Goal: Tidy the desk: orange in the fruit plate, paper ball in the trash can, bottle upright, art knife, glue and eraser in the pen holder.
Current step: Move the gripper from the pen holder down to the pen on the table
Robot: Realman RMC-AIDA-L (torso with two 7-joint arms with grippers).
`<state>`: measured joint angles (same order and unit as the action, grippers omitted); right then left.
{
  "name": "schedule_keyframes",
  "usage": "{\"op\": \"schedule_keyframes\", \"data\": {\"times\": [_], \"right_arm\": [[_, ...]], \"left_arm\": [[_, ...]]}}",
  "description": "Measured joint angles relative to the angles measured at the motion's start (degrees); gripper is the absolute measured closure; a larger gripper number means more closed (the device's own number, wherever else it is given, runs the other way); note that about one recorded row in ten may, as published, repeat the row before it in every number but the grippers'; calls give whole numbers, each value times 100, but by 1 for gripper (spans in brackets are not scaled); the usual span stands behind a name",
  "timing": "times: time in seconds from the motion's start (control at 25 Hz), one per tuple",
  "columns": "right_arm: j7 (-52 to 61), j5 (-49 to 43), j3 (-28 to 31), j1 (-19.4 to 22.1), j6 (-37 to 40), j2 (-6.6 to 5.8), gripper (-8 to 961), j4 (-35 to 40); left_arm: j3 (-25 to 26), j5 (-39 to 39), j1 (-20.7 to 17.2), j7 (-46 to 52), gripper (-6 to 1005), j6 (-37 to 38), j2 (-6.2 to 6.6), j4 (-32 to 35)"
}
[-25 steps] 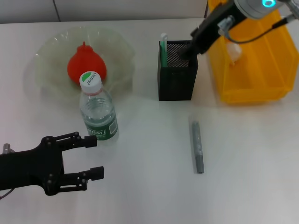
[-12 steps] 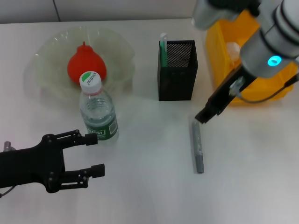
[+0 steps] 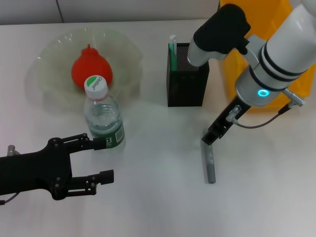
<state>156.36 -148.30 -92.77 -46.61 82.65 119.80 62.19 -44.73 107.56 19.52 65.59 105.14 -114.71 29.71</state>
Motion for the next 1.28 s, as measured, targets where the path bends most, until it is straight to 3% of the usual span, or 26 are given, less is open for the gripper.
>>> {"op": "schedule_keyframes", "data": {"times": [0.44, 1.28], "right_arm": [[-20, 215, -370, -120, -515, -1, 562, -488], [-7, 214, -533, -147, -592, 2, 847, -513]], "left_arm": [[0, 1, 7, -3, 199, -4, -16, -1], [0, 10, -17, -3, 199, -10, -17, 0]]}}
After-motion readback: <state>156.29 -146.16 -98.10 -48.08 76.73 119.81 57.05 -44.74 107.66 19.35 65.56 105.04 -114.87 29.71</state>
